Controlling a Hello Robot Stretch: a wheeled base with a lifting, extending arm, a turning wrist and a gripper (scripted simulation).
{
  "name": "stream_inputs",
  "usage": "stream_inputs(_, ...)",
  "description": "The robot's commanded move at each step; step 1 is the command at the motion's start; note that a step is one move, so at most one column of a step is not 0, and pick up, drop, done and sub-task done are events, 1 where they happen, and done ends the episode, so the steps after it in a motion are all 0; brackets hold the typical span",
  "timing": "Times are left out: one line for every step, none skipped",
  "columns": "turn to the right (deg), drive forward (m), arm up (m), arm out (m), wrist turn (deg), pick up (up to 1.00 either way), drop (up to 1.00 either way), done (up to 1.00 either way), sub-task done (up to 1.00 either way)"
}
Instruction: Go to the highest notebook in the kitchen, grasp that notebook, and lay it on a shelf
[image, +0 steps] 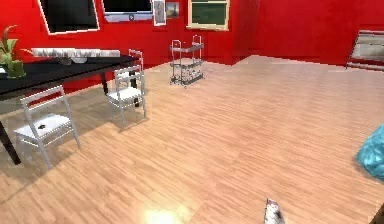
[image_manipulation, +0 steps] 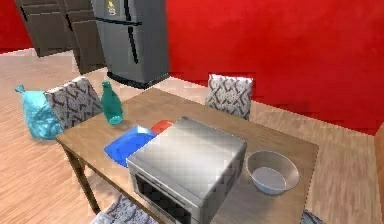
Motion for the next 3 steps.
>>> stream_inputs(-6.0,0.0,0.0,0.0,0.0,0.0,0.0,0.0,0.0)
stream_inputs(-45.0,0.0,0.0,0.0,0.0,0.0,0.0,0.0,0.0)
stream_inputs(-3.0,0.0,0.0,0.0,0.0,0.0,0.0,0.0,0.0)
